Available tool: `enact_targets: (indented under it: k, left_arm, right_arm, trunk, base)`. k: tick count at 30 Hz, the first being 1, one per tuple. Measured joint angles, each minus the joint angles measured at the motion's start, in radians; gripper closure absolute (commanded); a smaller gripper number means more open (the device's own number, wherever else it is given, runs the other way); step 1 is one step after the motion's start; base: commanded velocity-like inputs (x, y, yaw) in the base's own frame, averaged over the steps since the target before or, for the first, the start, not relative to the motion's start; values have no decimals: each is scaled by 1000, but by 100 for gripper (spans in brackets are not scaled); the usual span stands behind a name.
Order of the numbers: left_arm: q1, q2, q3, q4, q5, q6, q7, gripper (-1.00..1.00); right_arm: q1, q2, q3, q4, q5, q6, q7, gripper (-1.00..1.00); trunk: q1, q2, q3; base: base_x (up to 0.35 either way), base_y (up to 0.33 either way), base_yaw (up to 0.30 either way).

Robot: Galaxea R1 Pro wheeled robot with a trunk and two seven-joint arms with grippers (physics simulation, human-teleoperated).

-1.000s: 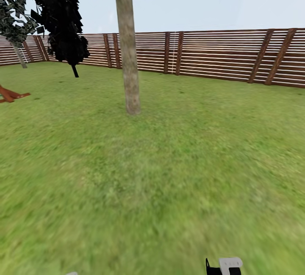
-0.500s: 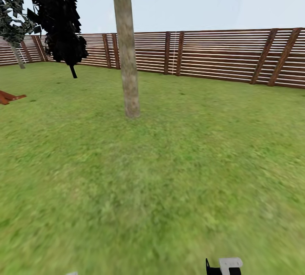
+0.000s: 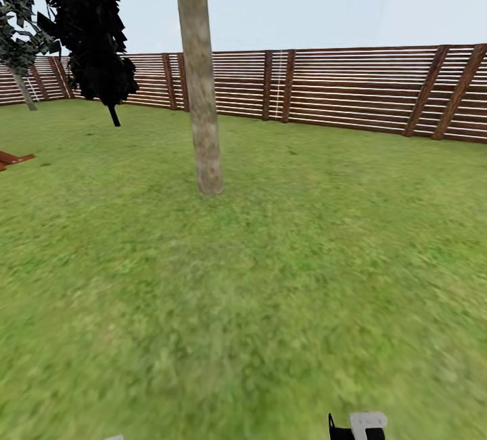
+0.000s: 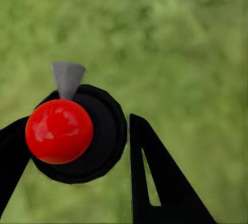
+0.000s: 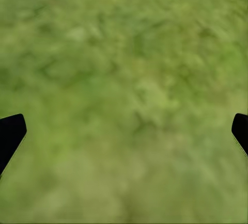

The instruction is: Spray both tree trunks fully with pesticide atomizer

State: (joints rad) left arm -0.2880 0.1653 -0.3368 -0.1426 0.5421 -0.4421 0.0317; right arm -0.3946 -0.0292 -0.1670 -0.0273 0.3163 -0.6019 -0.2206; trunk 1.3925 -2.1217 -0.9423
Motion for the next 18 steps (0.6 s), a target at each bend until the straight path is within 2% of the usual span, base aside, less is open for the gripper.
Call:
enact_targets:
  k: [18]
  left_arm:
    - [0, 2, 0, 0, 0, 0, 0, 100]
  right_arm:
    - [0, 0, 0, 0, 0, 0, 0, -100]
  trunk:
    - [0, 0, 0]
  base:
    - [339, 0, 0]
